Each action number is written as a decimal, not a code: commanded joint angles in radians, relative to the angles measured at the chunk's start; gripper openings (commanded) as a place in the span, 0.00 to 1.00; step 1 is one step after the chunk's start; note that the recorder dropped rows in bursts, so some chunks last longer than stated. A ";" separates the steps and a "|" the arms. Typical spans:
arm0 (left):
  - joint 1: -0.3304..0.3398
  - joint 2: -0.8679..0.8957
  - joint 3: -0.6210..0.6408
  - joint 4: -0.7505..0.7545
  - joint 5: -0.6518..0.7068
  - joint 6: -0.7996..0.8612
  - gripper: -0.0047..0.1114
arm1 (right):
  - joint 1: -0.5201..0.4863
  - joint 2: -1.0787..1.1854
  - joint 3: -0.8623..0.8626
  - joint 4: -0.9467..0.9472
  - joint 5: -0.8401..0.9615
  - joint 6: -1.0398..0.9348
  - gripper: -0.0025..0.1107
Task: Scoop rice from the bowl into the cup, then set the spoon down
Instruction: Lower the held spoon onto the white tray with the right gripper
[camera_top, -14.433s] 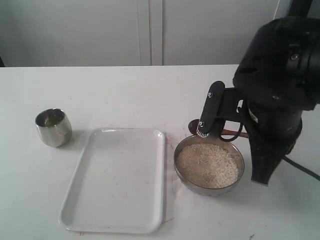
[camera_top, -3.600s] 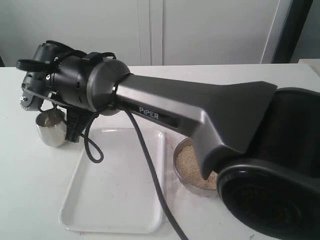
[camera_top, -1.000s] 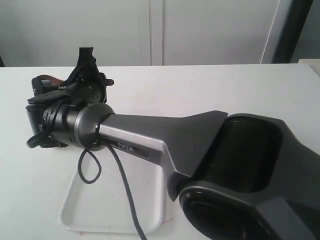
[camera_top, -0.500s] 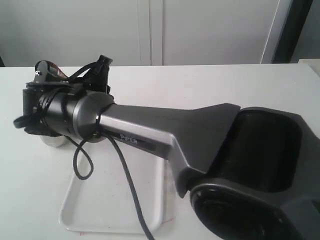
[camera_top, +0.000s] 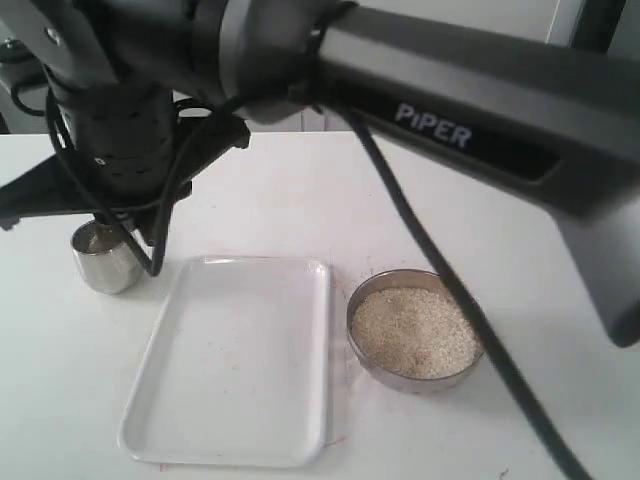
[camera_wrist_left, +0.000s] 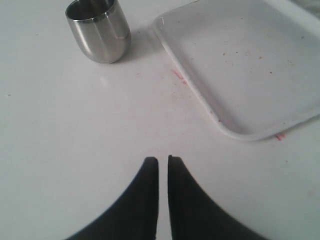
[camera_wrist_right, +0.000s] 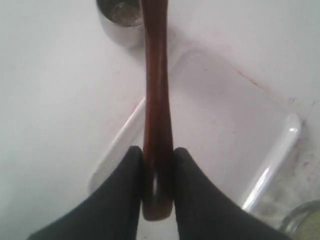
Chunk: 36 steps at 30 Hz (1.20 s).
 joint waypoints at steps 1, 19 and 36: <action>0.002 -0.003 0.005 -0.011 0.003 0.004 0.16 | 0.005 -0.049 0.007 0.088 0.002 0.094 0.02; 0.002 -0.003 0.005 -0.011 0.003 0.004 0.16 | -0.061 -0.259 0.372 0.074 0.002 0.214 0.02; 0.002 -0.003 0.005 -0.011 0.003 0.004 0.16 | -0.061 -0.150 0.461 0.240 0.002 0.259 0.02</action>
